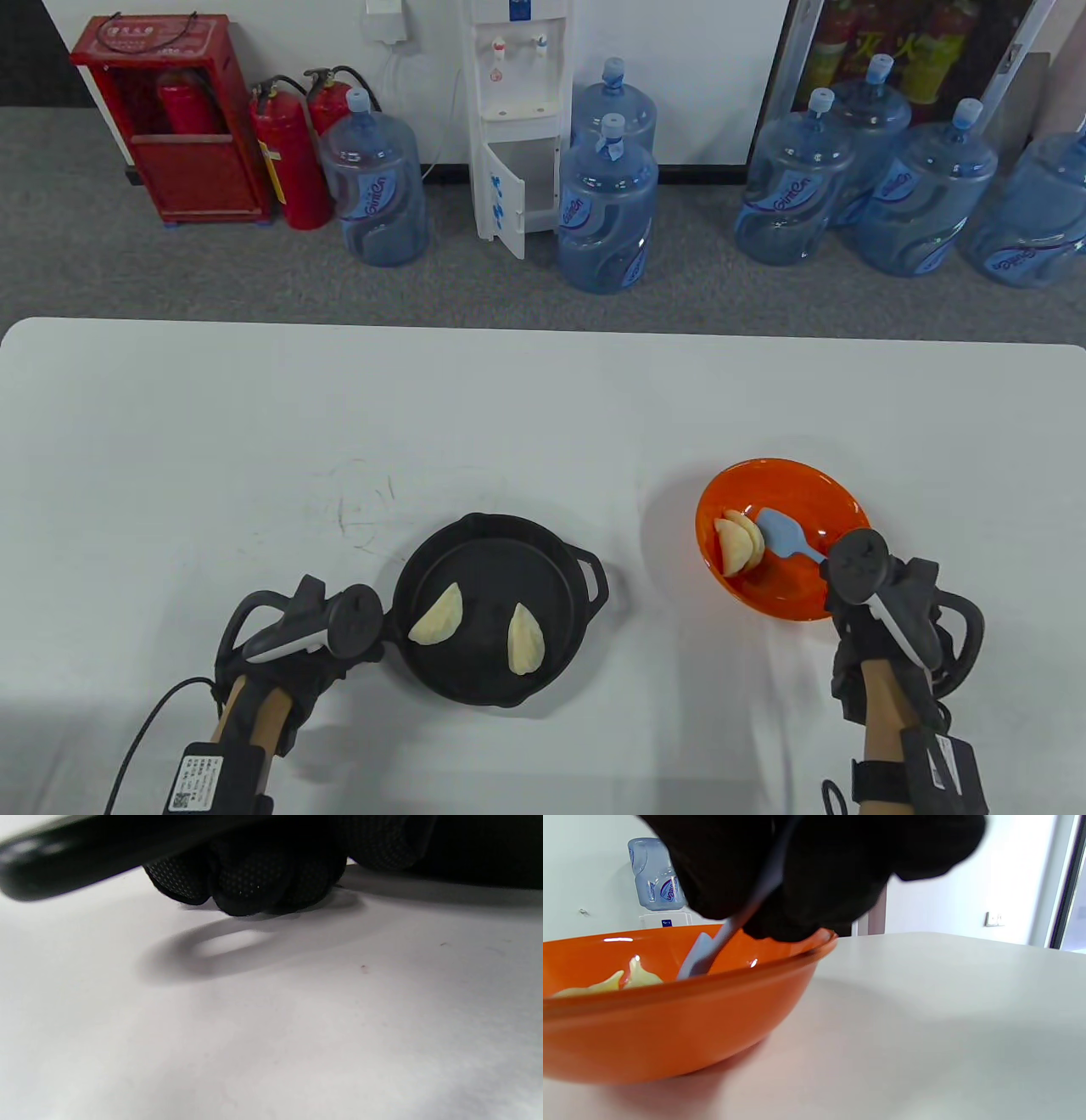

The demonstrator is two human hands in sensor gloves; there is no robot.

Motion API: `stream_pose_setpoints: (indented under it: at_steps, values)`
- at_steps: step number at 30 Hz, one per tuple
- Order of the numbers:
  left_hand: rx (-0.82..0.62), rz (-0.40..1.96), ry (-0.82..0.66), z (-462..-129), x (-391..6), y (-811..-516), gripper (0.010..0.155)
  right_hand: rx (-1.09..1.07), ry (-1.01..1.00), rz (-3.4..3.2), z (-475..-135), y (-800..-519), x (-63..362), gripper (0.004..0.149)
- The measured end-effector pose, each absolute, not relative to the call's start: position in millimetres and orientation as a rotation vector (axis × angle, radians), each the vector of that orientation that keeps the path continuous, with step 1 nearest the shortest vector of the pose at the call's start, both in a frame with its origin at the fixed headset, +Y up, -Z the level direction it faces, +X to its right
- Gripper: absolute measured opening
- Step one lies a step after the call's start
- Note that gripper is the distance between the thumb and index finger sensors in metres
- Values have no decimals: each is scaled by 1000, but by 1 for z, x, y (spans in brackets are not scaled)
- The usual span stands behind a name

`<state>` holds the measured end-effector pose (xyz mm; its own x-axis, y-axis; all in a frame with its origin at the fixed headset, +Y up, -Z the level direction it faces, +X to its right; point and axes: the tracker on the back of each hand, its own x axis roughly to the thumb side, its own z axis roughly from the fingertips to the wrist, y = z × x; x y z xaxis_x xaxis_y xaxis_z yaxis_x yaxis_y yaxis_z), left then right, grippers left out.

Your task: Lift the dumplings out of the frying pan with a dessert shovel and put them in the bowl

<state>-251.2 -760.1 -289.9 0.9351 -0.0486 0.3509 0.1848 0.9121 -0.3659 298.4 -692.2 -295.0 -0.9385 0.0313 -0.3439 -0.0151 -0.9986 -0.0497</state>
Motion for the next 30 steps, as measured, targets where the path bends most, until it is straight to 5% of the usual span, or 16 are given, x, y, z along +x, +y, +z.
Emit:
stream_pose_setpoints:
  at_steps: [7,13,20,30]
  values:
    - [-409,-130,-340,-290,-251,-760,52,-617,-128,3098,-286,-683,300,41]
    - [-411,-135,-339,-290,-250,-760,52,-594,-374,3066,-274,-662,287,41]
    - [-419,-142,-333,-290,-250,-760,52,-256,-463,2993,-266,-657,228,41]
    - [-418,-146,-334,-290,-249,-759,52,292,-233,3020,-265,-686,128,39]
